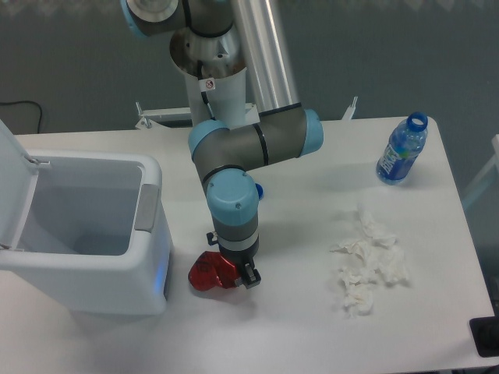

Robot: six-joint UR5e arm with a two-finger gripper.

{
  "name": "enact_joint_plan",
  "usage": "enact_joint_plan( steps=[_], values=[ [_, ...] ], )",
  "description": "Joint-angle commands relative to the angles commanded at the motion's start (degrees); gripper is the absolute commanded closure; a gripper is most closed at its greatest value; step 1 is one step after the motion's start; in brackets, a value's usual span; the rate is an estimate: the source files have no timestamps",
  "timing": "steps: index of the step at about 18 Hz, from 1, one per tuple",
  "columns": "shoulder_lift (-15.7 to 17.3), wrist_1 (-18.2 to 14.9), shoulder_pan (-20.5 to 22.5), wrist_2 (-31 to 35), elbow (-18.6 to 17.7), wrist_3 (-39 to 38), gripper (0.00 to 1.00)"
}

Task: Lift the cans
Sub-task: 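Close the gripper fingers around the crushed red can, then lift the grasped red can up off the table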

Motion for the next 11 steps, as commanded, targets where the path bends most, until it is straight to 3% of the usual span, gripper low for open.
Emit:
enact_joint_plan(
  steps=[4, 9, 11],
  values=[
    [2.02, -0.70, 2.81, -1.14, 1.05, 0.35, 0.50],
    [4.04, -10.09, 7.29, -7.11, 7.55, 0.27, 0.48],
    [6.06, -12.04, 9.22, -11.05, 9.05, -0.26, 0.48]
  ],
)
